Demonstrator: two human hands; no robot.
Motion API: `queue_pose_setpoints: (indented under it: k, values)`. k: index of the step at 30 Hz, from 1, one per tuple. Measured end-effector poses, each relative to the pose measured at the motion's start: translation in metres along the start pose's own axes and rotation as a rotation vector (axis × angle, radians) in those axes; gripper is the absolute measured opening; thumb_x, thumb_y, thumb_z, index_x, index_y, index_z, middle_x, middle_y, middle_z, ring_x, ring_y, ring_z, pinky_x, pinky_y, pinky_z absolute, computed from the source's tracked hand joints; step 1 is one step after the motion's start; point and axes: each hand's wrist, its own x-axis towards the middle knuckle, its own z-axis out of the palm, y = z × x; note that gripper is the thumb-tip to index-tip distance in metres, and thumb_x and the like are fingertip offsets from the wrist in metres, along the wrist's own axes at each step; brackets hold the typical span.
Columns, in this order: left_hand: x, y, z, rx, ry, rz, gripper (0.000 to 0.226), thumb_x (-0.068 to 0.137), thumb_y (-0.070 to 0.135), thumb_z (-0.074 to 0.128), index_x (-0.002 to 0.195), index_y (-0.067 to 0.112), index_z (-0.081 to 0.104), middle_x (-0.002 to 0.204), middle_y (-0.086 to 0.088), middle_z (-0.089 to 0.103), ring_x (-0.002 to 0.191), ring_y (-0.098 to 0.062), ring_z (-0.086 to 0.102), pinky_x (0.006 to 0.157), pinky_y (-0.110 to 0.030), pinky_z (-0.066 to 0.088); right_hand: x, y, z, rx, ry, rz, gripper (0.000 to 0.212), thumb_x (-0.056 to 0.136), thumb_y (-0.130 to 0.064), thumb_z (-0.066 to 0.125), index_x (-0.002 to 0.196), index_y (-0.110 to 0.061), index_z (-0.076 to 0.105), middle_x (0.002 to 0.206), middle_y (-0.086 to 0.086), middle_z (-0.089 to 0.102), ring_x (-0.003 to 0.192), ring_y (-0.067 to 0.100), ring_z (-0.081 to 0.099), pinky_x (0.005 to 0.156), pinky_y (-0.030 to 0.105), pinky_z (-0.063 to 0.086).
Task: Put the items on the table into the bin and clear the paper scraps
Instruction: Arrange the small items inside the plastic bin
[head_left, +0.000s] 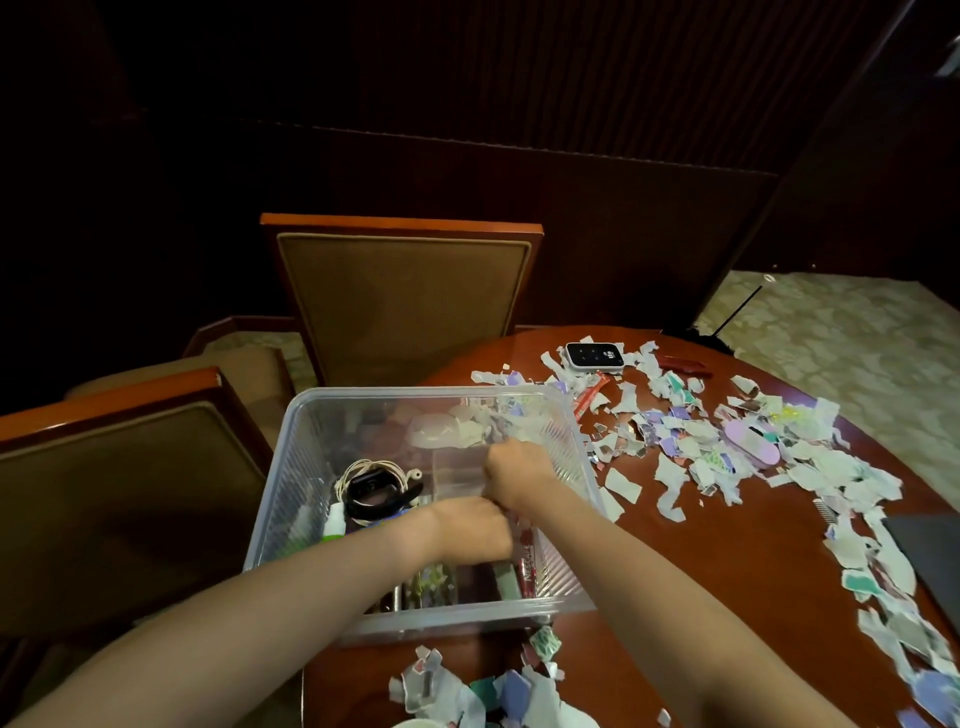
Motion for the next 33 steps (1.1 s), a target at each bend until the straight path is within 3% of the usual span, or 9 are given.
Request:
queue_pose_setpoints:
  k: [2, 5, 8, 14, 26, 30, 33]
  values:
    - [-0.001, -0.001, -0.003, -0.022, -0.063, -0.049, 0.026, 0.091, 0.003, 0.045, 0.111, 0.003, 0.062, 0.108, -0.015, 0.063, 0.105, -0.030, 0.056, 0.083, -0.040, 0.043, 0.000, 0.002, 0.001, 0.019, 0.005, 0.002, 0.021, 0.090, -0.014, 0.055, 0.108, -0.007, 0.064, 0.110, 0.012, 0.064, 0.104, 0.028, 0.060, 0.084, 0.034, 0.048]
    - [0.000, 0.000, -0.003, 0.042, -0.141, -0.044, 0.028, 0.094, 0.007, 0.043, 0.116, 0.010, 0.060, 0.115, -0.013, 0.059, 0.118, -0.032, 0.045, 0.093, -0.040, 0.037, -0.001, 0.005, 0.002, 0.050, 0.001, -0.006, 0.022, 0.090, -0.016, 0.057, 0.109, -0.009, 0.065, 0.109, 0.011, 0.064, 0.102, 0.027, 0.060, 0.083, 0.032, 0.048]
    - [0.001, 0.005, 0.003, 0.012, -0.220, -0.112, 0.029, 0.093, 0.004, 0.043, 0.117, 0.008, 0.059, 0.119, -0.015, 0.057, 0.118, -0.034, 0.047, 0.092, -0.041, 0.039, 0.000, 0.008, 0.003, 0.075, 0.001, -0.011, 0.023, 0.090, -0.015, 0.057, 0.110, -0.009, 0.065, 0.111, 0.011, 0.064, 0.103, 0.028, 0.060, 0.085, 0.033, 0.048]
    - [0.005, 0.004, 0.002, -0.292, -0.228, -0.239, 0.033, 0.094, 0.003, 0.045, 0.126, 0.008, 0.052, 0.125, -0.015, 0.053, 0.110, -0.034, 0.054, 0.080, -0.039, 0.043, -0.002, 0.012, 0.000, 0.106, -0.028, -0.009, 0.027, 0.089, -0.010, 0.056, 0.114, -0.010, 0.065, 0.118, 0.011, 0.062, 0.108, 0.028, 0.059, 0.092, 0.035, 0.047]
    - [0.016, 0.015, -0.013, -0.501, -0.240, -0.402, 0.031, 0.090, -0.002, 0.047, 0.118, 0.004, 0.060, 0.130, -0.015, 0.052, 0.115, -0.032, 0.052, 0.091, -0.037, 0.042, -0.003, 0.013, 0.000, 0.088, -0.033, -0.012, 0.030, 0.089, -0.008, 0.055, 0.119, -0.011, 0.062, 0.121, 0.013, 0.060, 0.111, 0.029, 0.057, 0.092, 0.035, 0.046]
    - [0.015, 0.021, -0.011, -0.604, -0.278, -0.394, 0.031, 0.095, 0.015, 0.047, 0.124, 0.008, 0.056, 0.135, -0.013, 0.046, 0.121, -0.031, 0.047, 0.092, -0.033, 0.040, -0.004, 0.014, 0.000, 0.093, -0.021, -0.019, 0.030, 0.091, -0.008, 0.054, 0.119, -0.011, 0.062, 0.122, 0.012, 0.059, 0.112, 0.029, 0.056, 0.093, 0.035, 0.046]
    - [0.018, 0.022, -0.007, -0.683, -0.308, -0.347, 0.035, 0.093, 0.022, 0.053, 0.124, 0.006, 0.057, 0.131, -0.013, 0.053, 0.119, -0.030, 0.050, 0.093, -0.033, 0.042, -0.004, 0.013, 0.000, 0.098, -0.012, -0.018, 0.029, 0.091, -0.008, 0.053, 0.119, -0.010, 0.063, 0.122, 0.012, 0.060, 0.112, 0.029, 0.056, 0.092, 0.036, 0.046]
